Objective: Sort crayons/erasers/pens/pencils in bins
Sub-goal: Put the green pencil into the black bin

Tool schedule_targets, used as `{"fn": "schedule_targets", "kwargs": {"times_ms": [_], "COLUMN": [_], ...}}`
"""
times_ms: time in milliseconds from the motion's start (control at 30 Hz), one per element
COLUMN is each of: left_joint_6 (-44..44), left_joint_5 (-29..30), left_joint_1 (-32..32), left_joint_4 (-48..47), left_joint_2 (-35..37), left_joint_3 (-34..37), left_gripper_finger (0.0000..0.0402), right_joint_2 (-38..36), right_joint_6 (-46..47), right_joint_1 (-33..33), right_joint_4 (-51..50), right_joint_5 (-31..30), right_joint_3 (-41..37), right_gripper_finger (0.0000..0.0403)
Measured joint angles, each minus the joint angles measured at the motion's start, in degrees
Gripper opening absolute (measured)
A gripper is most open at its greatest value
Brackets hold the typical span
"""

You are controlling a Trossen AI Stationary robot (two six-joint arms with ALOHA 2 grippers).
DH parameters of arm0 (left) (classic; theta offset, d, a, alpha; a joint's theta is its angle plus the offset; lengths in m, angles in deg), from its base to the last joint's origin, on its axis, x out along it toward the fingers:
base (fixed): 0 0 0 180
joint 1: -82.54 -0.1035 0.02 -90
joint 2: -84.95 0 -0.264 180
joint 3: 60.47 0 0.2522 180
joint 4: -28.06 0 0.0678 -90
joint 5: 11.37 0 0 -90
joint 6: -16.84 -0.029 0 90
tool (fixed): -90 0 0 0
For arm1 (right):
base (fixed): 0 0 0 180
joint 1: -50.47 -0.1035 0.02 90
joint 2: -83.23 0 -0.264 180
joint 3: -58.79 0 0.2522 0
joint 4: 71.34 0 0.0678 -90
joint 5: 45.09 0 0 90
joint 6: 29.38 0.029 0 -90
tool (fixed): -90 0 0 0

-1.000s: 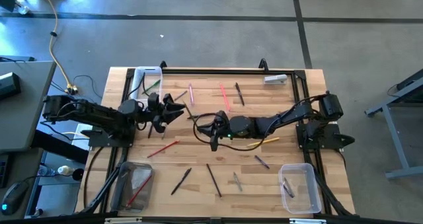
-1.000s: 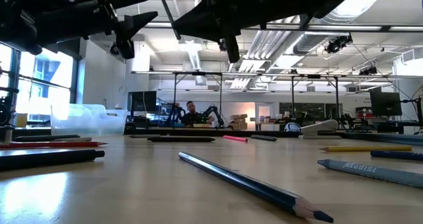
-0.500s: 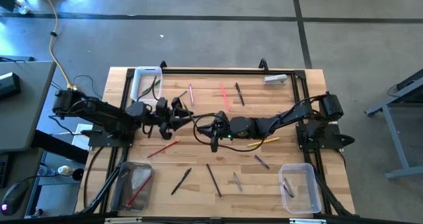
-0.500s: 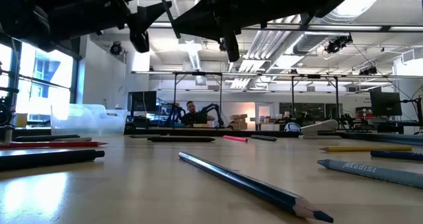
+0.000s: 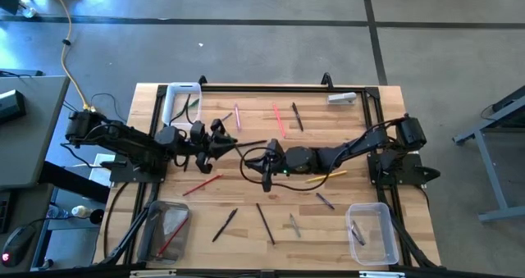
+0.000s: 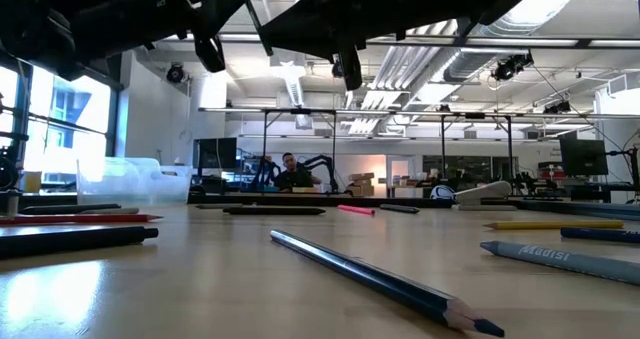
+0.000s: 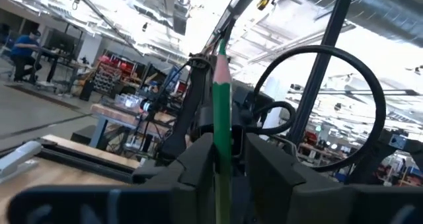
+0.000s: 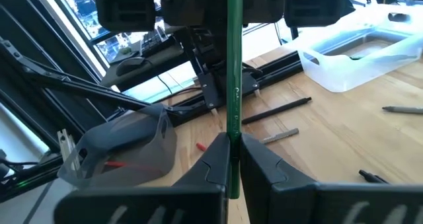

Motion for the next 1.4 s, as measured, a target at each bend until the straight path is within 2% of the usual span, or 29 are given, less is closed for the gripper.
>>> {"fn": "schedule_targets", "kwargs": {"times_ms": [233, 400, 733, 867, 967, 1200, 1300, 1400], "left_joint_6": [-0.73, -1.18, -3.01, -4.37, -5.23, -5.80, -6.09, -6.09], "left_joint_5": [-0.15, -0.21, 0.22, 0.42, 0.89, 1.53, 1.54, 1.53], "left_joint_1": [0.00, 0.02, 0.02, 0.00, -0.03, -1.92, -2.58, -3.02], "left_joint_4": [0.08, -0.10, -1.77, -3.56, -4.49, -7.65, -11.16, -17.62], "left_joint_2": [0.02, 0.02, 0.02, 0.02, 0.04, 0.04, 0.35, 1.63], "left_joint_3": [0.02, 0.04, 0.07, 0.07, 0.07, 0.07, 0.04, -0.93], "left_gripper_finger": [0.0021, 0.0008, 0.0010, 0.0010, 0.0010, 0.0009, 0.0009, 0.0009], "right_joint_2": [0.00, 0.00, -0.11, -2.86, -6.23, -12.17, -12.18, -12.15], "right_joint_6": [-0.22, -0.57, -2.74, -6.73, -10.14, -18.56, -19.89, -19.51], "right_joint_1": [0.02, 0.02, 0.03, 0.02, 0.04, 0.10, 0.48, 1.33], "right_joint_4": [-0.02, -0.99, -3.76, -10.77, -17.31, -29.69, -29.66, -24.05], "right_joint_5": [0.04, 0.00, -2.45, -2.69, -2.84, -2.54, -2.28, -0.56], "right_joint_3": [0.00, 0.03, 0.07, 0.02, 0.02, -0.68, -3.41, -8.70], "right_gripper_finger": [0.0007, 0.0025, 0.0163, 0.0206, 0.0221, 0.0214, 0.0181, 0.0128]}}
